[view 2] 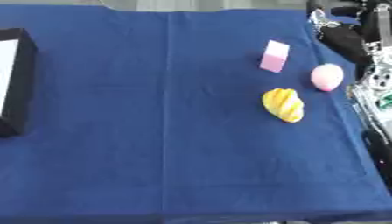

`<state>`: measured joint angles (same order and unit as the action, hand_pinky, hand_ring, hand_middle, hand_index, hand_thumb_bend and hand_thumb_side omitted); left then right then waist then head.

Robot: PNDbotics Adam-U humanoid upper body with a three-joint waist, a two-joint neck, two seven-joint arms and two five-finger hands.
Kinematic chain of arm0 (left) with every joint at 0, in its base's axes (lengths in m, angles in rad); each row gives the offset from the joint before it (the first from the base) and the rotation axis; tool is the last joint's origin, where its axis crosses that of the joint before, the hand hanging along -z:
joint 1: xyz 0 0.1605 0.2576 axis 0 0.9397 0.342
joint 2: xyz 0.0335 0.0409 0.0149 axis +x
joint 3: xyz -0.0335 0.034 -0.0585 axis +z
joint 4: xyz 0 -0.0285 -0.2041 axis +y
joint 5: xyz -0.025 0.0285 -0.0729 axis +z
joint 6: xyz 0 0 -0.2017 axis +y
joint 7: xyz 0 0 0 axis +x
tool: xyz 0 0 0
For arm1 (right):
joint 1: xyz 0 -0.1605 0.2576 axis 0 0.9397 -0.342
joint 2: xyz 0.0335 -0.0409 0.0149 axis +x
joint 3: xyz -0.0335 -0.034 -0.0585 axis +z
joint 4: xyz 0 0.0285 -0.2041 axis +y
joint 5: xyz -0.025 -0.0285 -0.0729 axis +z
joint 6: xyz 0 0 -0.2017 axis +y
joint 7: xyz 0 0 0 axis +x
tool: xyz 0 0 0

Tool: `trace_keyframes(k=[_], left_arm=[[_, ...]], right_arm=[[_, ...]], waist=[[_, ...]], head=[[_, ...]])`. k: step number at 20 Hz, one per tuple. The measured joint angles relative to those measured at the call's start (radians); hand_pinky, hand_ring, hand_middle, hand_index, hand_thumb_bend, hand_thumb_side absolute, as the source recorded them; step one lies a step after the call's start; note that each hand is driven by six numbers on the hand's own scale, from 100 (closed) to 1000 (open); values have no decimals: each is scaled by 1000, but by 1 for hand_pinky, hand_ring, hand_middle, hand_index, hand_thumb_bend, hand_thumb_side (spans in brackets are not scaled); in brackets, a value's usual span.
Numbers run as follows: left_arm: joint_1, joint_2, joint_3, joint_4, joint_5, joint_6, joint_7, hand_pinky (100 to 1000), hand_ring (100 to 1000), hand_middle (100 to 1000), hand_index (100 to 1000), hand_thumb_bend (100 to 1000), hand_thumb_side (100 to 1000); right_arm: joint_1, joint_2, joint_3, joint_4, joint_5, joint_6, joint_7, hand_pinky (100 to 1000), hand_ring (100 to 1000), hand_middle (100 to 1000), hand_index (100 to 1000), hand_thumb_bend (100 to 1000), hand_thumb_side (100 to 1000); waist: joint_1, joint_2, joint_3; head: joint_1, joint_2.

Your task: Pick up the objects with one hand, pass them to the other hand, and then place them into the box on the other side of the table.

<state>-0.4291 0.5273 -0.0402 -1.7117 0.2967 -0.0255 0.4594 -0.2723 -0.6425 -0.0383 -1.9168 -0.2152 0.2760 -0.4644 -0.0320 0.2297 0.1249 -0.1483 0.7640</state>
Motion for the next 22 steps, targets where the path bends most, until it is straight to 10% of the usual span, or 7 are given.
trace_keyframes(k=[12, 22], left_arm=[[6, 9, 0, 0, -8, 2, 1, 622, 590, 612, 769, 103, 743], [6, 11, -1, 0, -11, 9, 0, 623, 589, 611, 769, 100, 745]], right_arm=[[-60, -273, 61, 3, 156, 255, 310, 757, 818, 833, 819, 610, 368], [-195, -439, 129, 97, 207, 314, 597, 812, 838, 840, 816, 605, 417]], waist=[[-14, -1, 5], [-13, -2, 17]], head=[[-35, 0], [-45, 0]])
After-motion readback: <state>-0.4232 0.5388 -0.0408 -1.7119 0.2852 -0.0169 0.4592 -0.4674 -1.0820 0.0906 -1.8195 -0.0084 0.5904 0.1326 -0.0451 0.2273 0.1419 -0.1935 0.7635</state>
